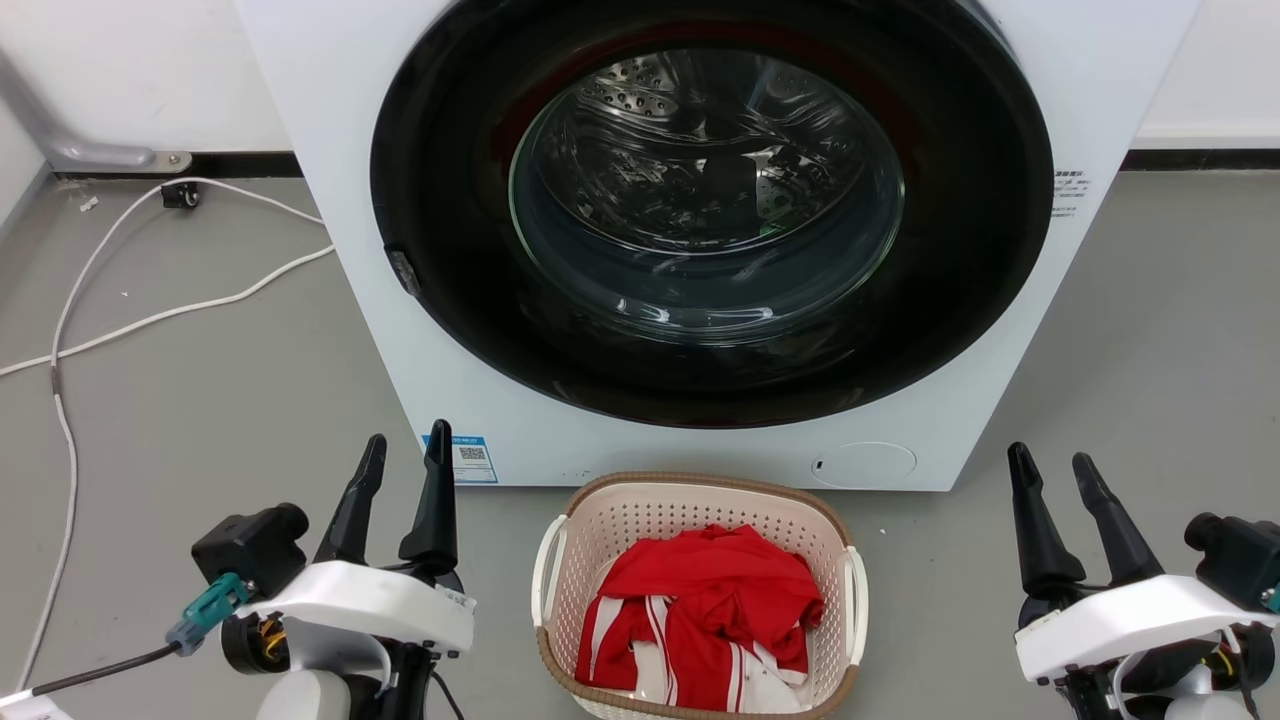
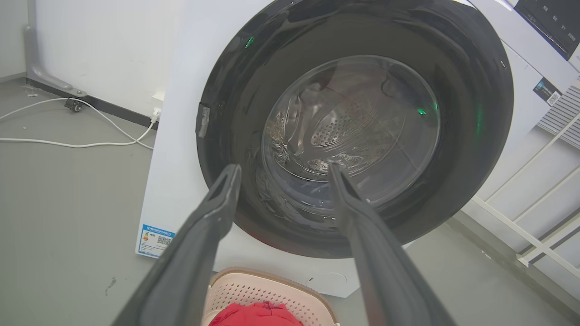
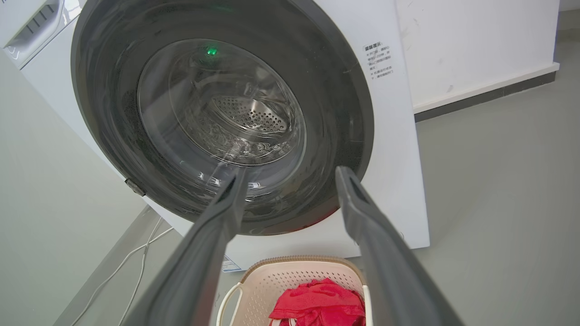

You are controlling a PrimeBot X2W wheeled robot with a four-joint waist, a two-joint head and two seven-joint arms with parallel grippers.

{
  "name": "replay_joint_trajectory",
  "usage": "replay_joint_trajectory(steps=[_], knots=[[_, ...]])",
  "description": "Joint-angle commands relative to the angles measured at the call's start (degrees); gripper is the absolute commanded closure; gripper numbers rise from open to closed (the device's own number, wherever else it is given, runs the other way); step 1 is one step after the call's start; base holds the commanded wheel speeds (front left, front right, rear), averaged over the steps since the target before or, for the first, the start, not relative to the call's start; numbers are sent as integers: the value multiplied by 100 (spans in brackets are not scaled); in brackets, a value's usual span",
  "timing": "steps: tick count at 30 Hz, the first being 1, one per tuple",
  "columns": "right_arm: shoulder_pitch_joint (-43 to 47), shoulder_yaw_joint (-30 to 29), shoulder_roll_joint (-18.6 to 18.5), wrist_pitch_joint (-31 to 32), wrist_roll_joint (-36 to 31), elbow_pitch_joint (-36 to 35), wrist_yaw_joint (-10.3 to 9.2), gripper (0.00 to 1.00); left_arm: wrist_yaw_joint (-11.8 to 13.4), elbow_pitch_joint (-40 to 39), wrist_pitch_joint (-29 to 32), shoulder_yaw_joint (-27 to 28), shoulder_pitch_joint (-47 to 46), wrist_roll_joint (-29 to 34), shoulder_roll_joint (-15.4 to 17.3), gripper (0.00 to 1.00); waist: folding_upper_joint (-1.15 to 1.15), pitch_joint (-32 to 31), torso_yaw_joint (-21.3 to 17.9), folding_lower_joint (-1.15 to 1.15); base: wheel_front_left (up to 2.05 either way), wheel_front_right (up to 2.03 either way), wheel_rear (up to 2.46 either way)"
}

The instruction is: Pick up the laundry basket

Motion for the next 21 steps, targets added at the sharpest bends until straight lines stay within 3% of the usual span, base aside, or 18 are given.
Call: replay_joint_trajectory(steps=[1,21], knots=[[-26,13,-1,17,-186,-118,0,0,26,-53,-59,-27,-151,180,58,0,0,4,0,0,0,0,0],[86,37,3,85,-1513,-279,0,0,277,324,-335,-131,-278,1278,170,0,0,44,10,0,0,0,0]])
